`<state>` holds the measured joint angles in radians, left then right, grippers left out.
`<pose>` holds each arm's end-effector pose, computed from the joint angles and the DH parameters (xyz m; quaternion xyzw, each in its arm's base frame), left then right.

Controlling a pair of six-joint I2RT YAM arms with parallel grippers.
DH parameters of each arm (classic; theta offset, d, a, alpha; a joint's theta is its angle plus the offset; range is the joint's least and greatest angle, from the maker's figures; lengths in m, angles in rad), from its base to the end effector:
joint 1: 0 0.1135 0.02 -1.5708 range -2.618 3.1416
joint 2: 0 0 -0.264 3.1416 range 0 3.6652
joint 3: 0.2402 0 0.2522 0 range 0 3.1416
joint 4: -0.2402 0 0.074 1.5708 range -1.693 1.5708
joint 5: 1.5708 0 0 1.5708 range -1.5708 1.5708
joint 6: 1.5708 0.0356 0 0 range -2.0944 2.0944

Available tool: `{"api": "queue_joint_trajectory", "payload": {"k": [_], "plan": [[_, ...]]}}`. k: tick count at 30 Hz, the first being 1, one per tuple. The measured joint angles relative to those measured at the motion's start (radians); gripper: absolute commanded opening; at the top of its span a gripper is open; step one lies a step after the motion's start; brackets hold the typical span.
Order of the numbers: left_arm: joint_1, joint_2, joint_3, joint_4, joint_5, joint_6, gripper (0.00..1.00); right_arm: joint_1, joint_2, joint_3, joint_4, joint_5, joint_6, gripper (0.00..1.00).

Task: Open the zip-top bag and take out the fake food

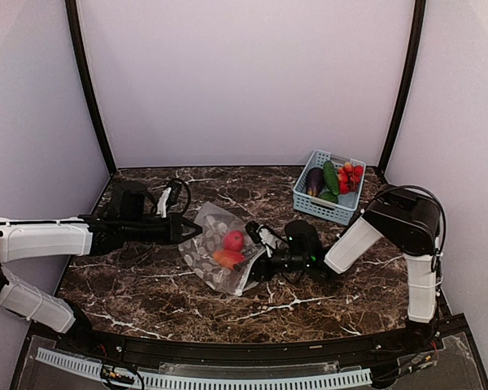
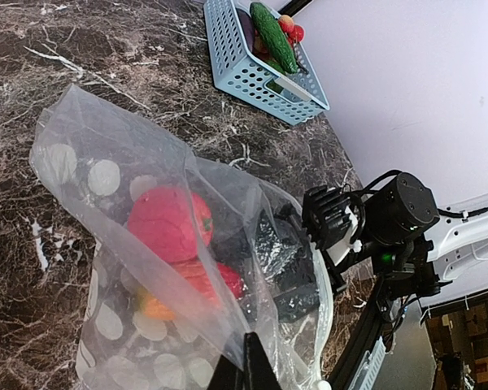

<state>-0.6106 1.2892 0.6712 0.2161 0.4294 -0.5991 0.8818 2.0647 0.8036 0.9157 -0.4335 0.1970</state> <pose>0.2200 -0.1721 0.2325 0.1222 0.8142 -0.4527 0.3424 0.2281 0.3005 0.0949 -0.3847 0.7111 0.4394 0.3915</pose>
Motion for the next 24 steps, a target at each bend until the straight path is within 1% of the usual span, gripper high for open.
{"api": "queue_joint_trajectory", "payload": {"k": [4, 6, 10, 12, 15, 24], "plan": [[0.0, 0.0, 0.0, 0.0, -0.007, 0.001, 0.01, 0.002, 0.001, 0.017, -0.042, 0.039, -0.035, 0.54], [0.0, 0.0, 0.0, -0.001, -0.016, 0.003, 0.01, 0.002, 0.002, 0.017, -0.058, 0.048, -0.053, 0.47], [0.0, 0.0, 0.0, -0.005, -0.039, 0.008, 0.01, 0.002, 0.003, 0.018, -0.069, 0.052, -0.08, 0.29], [0.0, 0.001, 0.0, -0.01, -0.054, 0.011, 0.01, 0.003, 0.003, 0.018, -0.07, 0.05, -0.082, 0.25], [0.0, 0.001, 0.002, -0.027, -0.088, 0.019, 0.01, 0.004, -0.001, 0.013, -0.07, 0.049, -0.088, 0.21], [0.004, 0.008, 0.011, -0.069, -0.17, 0.03, 0.01, 0.004, -0.102, -0.089, -0.111, 0.05, -0.079, 0.19]]}}
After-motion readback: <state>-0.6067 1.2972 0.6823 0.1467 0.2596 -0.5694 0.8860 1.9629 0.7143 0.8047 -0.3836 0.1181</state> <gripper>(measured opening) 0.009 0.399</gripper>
